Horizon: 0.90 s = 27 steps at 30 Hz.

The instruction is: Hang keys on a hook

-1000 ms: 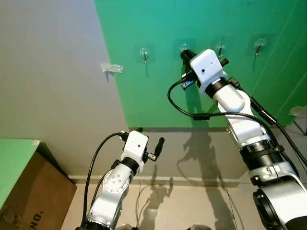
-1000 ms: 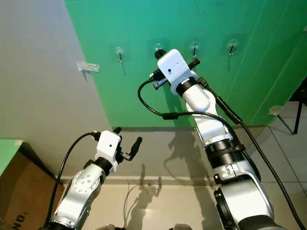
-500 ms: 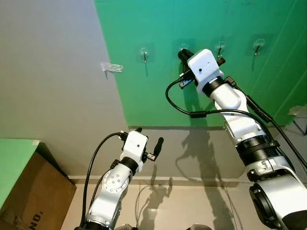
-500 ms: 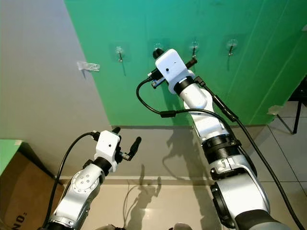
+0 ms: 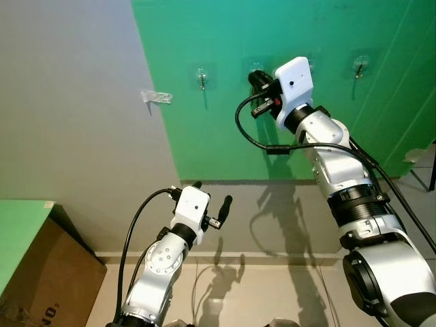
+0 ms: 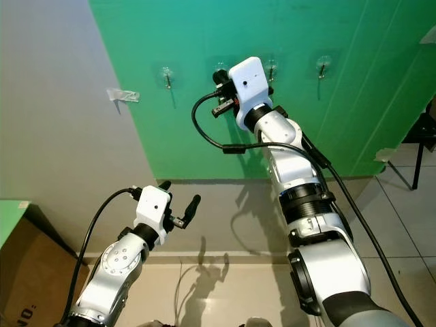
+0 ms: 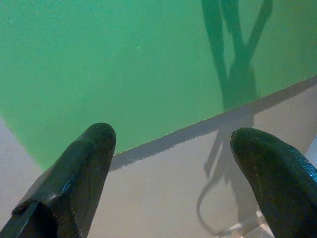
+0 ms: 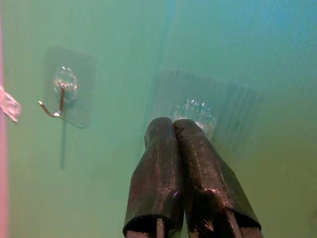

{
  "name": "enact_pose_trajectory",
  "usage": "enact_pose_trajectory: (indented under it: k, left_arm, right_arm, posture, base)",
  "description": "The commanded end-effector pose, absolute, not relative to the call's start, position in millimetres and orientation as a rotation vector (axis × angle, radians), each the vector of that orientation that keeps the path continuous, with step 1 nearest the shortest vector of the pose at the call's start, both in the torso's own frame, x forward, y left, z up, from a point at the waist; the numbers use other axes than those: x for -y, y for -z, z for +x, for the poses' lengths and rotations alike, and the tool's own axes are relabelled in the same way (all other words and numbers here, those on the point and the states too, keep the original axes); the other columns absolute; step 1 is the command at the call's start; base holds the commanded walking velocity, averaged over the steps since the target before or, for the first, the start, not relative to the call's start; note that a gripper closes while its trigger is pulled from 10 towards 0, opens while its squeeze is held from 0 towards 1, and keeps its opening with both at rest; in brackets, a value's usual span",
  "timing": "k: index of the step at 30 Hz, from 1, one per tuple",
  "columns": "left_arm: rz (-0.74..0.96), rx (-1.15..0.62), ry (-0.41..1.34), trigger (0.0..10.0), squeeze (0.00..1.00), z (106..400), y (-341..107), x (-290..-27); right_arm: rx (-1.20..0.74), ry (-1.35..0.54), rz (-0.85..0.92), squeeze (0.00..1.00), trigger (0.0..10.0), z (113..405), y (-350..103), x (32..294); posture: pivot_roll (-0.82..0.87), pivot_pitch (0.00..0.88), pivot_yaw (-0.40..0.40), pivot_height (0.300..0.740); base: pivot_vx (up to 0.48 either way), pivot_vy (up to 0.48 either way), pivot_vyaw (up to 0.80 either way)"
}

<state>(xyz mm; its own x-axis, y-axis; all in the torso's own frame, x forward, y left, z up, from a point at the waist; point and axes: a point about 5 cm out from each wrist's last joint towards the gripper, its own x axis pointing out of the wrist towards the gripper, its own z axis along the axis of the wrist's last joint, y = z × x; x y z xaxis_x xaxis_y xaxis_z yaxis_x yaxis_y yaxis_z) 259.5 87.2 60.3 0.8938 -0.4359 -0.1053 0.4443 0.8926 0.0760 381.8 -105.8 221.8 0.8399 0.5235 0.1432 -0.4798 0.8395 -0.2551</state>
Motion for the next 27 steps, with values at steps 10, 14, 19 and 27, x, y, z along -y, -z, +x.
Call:
enact_pose_trajectory:
  k: [10,14,19,27]
  left_arm:
    - [0.101,-0.091,0.445,10.0,0.0,261.3,-61.2,-89.5]
    - [0.101,-0.091,0.444,10.0,0.0,261.2,-61.1,-89.2]
    - [0.1,-0.091,0.442,10.0,0.0,260.2,-60.8,-88.9]
    - [0.099,-0.092,0.438,10.0,0.0,259.7,-60.7,-89.6]
  right_arm:
    - [0.05,-0.584,0.03,0.0,0.0,385.3,-222.8,106.5]
    - [0.086,-0.575,-0.031,0.0,0.0,384.8,-227.3,107.6]
    - [0.306,-0.525,-0.341,0.01,0.0,377.4,-247.6,105.8]
    - [0.292,-0.551,-0.305,0.01,0.0,370.5,-242.8,103.5]
  posture:
    - [-0.19,0.0,0.069,0.74]
    - [-0.19,0.0,0.068,0.74]
    - [-0.19,0.0,0.067,0.74]
    - [-0.19,0.0,0.064,0.74]
  base:
    - [0.0,0.0,0.0]
    - [0.0,0.0,0.0]
    - [0.0,0.0,0.0]
    - [0.0,0.0,0.0]
